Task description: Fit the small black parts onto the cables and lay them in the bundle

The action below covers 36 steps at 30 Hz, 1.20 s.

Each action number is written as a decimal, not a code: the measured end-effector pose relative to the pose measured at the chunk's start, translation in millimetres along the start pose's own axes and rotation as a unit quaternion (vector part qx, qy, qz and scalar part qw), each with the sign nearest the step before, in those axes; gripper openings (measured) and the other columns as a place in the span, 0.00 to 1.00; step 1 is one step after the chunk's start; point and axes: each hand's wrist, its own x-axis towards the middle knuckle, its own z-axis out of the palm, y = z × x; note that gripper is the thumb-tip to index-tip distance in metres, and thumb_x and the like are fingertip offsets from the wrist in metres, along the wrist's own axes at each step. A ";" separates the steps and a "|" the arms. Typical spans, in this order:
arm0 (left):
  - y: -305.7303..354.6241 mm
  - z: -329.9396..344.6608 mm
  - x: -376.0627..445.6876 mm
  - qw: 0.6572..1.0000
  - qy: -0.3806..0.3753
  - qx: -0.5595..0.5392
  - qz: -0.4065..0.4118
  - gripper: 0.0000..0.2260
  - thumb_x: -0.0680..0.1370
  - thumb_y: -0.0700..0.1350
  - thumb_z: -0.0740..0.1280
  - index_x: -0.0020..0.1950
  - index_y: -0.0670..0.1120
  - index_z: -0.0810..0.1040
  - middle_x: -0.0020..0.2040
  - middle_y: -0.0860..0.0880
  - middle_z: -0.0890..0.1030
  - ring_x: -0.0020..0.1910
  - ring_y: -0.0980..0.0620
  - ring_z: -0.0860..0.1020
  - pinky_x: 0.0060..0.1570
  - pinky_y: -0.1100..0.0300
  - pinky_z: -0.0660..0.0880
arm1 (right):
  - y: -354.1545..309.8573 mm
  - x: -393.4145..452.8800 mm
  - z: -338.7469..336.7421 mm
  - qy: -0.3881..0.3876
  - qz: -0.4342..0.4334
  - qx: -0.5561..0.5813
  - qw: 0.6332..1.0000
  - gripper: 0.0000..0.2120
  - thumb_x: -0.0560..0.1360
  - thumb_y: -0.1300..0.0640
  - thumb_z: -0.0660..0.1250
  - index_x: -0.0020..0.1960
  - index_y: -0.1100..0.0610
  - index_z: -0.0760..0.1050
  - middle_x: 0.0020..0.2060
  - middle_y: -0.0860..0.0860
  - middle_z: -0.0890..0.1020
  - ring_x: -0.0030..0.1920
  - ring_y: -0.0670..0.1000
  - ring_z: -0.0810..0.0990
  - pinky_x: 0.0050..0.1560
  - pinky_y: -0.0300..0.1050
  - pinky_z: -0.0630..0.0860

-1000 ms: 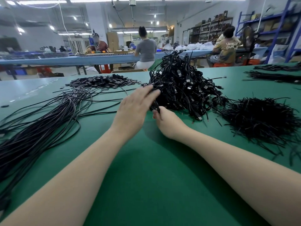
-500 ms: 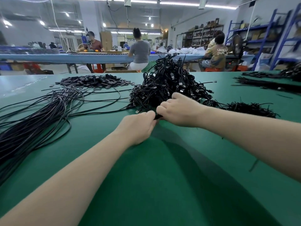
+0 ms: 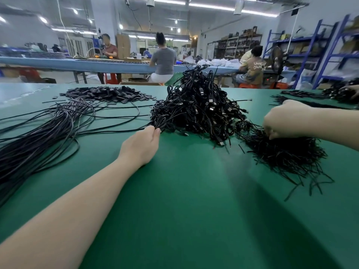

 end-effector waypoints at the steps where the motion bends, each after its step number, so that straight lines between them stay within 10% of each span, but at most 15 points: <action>1: 0.1 -0.5 -0.6 1.000 0.002 0.000 0.003 0.18 0.83 0.54 0.49 0.38 0.47 0.63 0.35 0.50 0.73 0.36 0.46 0.72 0.35 0.53 0.62 | 1.2 -1.4 3.5 0.021 -0.005 -0.016 1.000 0.11 0.76 0.42 0.64 0.56 0.43 0.78 0.51 0.40 0.81 0.53 0.46 0.80 0.52 0.41 0.73; 12: -10.7 -2.7 2.4 0.980 -0.010 -0.186 -0.064 0.17 0.82 0.53 0.52 0.37 0.45 0.65 0.33 0.49 0.70 0.34 0.47 0.67 0.39 0.52 0.65 | -1.6 3.7 9.0 0.118 -0.023 -0.090 0.989 0.12 0.78 0.43 0.60 0.51 0.47 0.78 0.47 0.43 0.82 0.50 0.47 0.80 0.44 0.40 0.66; 15: -7.3 -4.6 4.3 0.951 -0.012 -0.295 -0.092 0.15 0.81 0.53 0.54 0.37 0.47 0.66 0.29 0.53 0.67 0.30 0.50 0.64 0.35 0.55 0.63 | -1.1 2.7 -13.0 0.212 0.006 0.050 0.976 0.12 0.79 0.43 0.59 0.52 0.46 0.79 0.43 0.43 0.82 0.42 0.46 0.80 0.41 0.39 0.72; 19: 18.0 -7.2 11.0 0.931 -0.023 -0.354 -0.083 0.14 0.80 0.51 0.55 0.36 0.48 0.65 0.23 0.58 0.66 0.24 0.55 0.61 0.28 0.60 0.58 | -38.5 5.6 -56.2 0.340 -0.036 0.502 0.795 0.07 0.77 0.50 0.65 0.46 0.52 0.79 0.34 0.42 0.81 0.24 0.39 0.72 0.25 0.29 0.66; 22: 30.1 -2.8 9.3 0.944 -0.050 -0.322 -0.062 0.15 0.82 0.50 0.55 0.37 0.46 0.65 0.28 0.52 0.67 0.27 0.52 0.64 0.30 0.58 0.61 | -90.6 14.5 -76.0 0.361 -0.049 0.630 0.686 0.05 0.78 0.54 0.65 0.45 0.54 0.77 0.34 0.44 0.81 0.25 0.36 0.72 0.27 0.27 0.66; 28: 14.2 -1.9 -17.2 0.996 -0.011 -0.088 0.013 0.16 0.83 0.54 0.51 0.41 0.46 0.65 0.36 0.46 0.74 0.39 0.41 0.73 0.39 0.50 0.68 | -176.4 30.1 -66.9 0.505 -0.083 0.561 0.651 0.06 0.78 0.60 0.64 0.48 0.63 0.75 0.42 0.55 0.81 0.42 0.57 0.78 0.41 0.54 0.75; 32: 18.0 4.0 -13.1 0.999 -0.041 -0.002 0.020 0.12 0.83 0.52 0.49 0.47 0.47 0.66 0.47 0.43 0.79 0.47 0.39 0.77 0.40 0.52 0.67 | -188.2 37.1 -60.4 0.529 -0.141 0.537 0.642 0.06 0.78 0.62 0.63 0.48 0.64 0.75 0.47 0.56 0.81 0.47 0.59 0.79 0.45 0.55 0.76; 36: 18.1 5.0 -12.7 0.998 -0.048 0.000 0.032 0.16 0.83 0.57 0.49 0.39 0.50 0.61 0.35 0.52 0.70 0.39 0.42 0.72 0.37 0.52 0.64 | -181.5 45.7 -50.0 0.488 -0.077 0.628 0.601 0.05 0.79 0.60 0.63 0.49 0.61 0.75 0.40 0.49 0.80 0.41 0.47 0.78 0.43 0.46 0.75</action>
